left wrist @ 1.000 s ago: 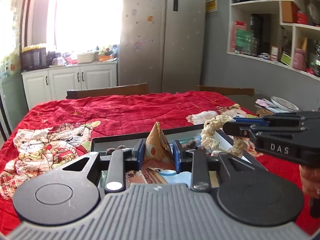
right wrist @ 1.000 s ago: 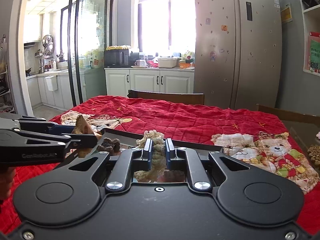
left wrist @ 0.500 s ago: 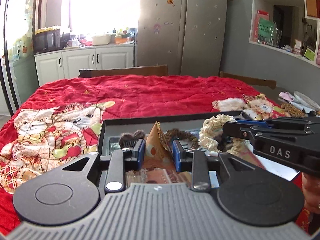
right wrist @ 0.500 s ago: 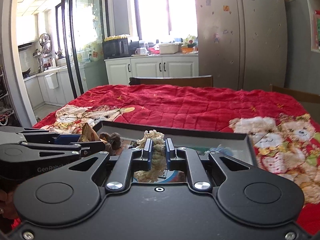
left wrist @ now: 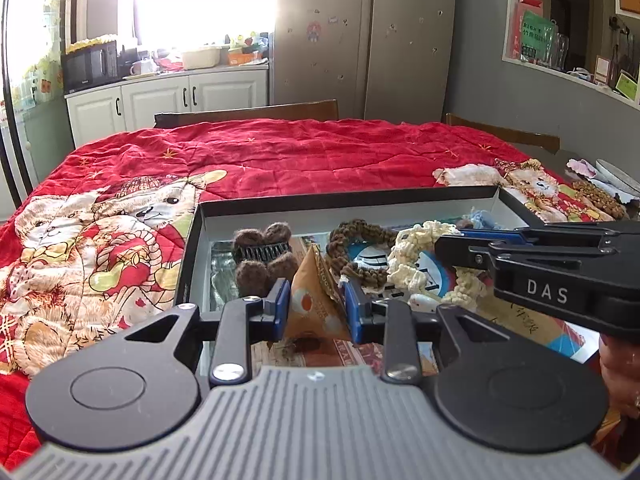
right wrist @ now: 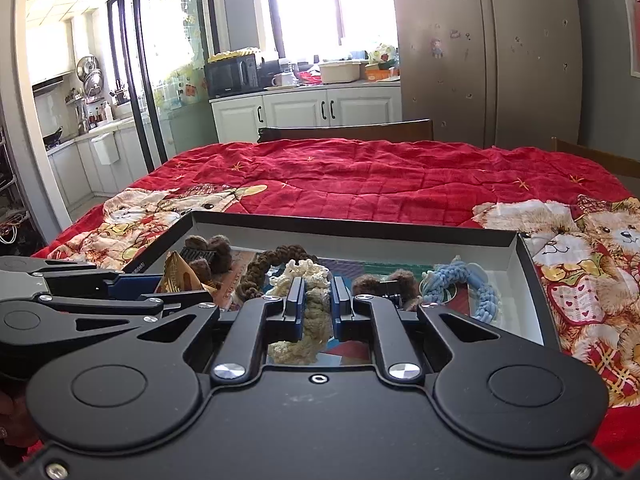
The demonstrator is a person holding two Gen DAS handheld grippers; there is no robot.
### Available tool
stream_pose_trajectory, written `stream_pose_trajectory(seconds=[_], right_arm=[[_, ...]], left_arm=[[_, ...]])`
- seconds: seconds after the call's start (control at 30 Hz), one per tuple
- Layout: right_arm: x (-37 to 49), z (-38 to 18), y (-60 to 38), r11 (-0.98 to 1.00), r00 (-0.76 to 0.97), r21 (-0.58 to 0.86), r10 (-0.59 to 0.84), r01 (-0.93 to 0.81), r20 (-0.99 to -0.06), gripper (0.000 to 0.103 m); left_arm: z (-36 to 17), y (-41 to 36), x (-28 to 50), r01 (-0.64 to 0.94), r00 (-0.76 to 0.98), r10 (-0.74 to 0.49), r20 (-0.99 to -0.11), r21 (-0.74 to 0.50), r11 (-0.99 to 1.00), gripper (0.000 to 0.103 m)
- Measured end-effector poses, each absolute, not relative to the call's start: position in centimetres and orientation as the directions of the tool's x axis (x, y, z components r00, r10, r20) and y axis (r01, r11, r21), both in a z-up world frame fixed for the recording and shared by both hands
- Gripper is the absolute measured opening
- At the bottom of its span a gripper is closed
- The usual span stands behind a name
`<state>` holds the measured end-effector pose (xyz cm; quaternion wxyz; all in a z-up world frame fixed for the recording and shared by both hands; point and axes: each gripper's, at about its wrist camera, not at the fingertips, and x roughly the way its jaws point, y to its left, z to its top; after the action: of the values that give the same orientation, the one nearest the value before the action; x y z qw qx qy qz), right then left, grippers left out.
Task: Organize objects
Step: 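Lift the pouch and cream ring with both tools and carry them over the box, then lower the tan pouch and cream ring into the black box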
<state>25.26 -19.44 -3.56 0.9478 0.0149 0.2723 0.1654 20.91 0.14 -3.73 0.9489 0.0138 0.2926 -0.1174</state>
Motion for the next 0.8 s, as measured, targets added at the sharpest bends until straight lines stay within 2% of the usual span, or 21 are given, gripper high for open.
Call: stream_pose_trajectory(seconds=[0.37,0.8], right_arm=[[25.7,-4.3,-19.3,0.946,0.782,0.124,0.319,-0.300,-0.536,0.013],[25.8,-4.7,-19.3,0.946,0.772,0.126,0.318,-0.300,-0.550,0.013]], left_arm=[[-4.2,0.3,21.4,0.221,0.799,-0.201,-0.567,-0.034,0.975,0.035],[-4.4,-0.8,21.1,0.233,0.818,-0.167,-0.551,0.050,0.971,0.036]])
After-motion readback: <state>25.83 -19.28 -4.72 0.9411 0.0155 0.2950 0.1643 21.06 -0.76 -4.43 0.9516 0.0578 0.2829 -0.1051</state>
